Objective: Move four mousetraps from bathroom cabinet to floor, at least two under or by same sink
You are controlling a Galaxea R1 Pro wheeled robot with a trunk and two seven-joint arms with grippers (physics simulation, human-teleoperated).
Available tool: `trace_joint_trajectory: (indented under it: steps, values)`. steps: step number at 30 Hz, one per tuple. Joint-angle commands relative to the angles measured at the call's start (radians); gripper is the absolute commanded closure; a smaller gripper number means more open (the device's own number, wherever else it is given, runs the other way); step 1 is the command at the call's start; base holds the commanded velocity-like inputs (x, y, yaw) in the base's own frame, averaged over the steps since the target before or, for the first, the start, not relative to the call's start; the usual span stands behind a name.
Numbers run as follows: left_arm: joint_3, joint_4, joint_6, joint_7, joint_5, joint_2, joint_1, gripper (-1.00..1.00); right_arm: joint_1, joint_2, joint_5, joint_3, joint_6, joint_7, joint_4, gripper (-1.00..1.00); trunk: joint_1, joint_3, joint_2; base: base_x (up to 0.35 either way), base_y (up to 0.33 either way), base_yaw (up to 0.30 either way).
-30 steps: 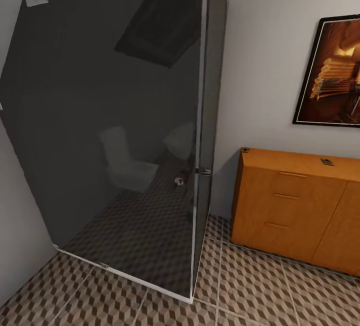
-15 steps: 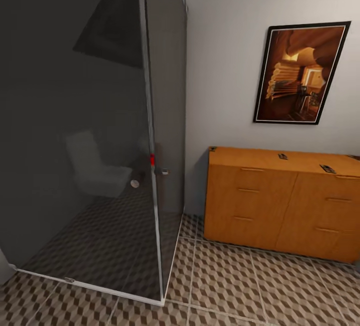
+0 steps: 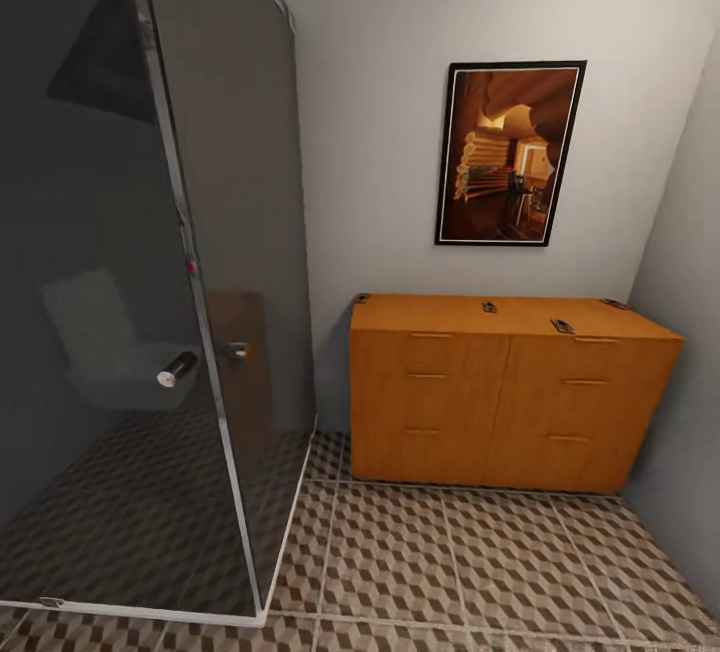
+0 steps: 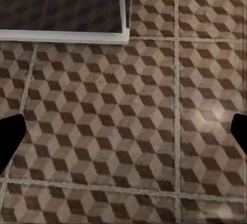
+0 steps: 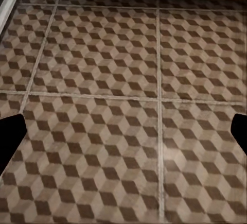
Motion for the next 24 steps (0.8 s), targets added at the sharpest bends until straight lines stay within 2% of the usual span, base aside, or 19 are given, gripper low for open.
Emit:
trace_joint_trajectory:
  steps: [1, 7, 24]
  values:
    - [0.001, -0.002, -0.001, 0.000, 0.001, 0.000, 0.001, -1.00, -0.001, 0.000, 0.001, 0.000, -0.003, -0.001, 0.001, -1.00, 0.000, 0.000, 0.000, 0.000, -0.295, -0.187]
    - [0.001, -0.002, -0.001, 0.000, 0.001, 0.000, 0.001, -1.00, -0.001, 0.000, 0.001, 0.000, -0.003, -0.001, 0.001, -1.00, 0.000, 0.002, 0.000, 0.000, -0.281, -0.093]
    - [0.001, -0.001, -0.001, 0.000, 0.001, 0.000, 0.001, -1.00, -0.001, 0.000, 0.001, 0.000, -0.003, -0.001, 0.001, -1.00, 0.000, 0.002, 0.000, 0.000, -0.225, -0.006]
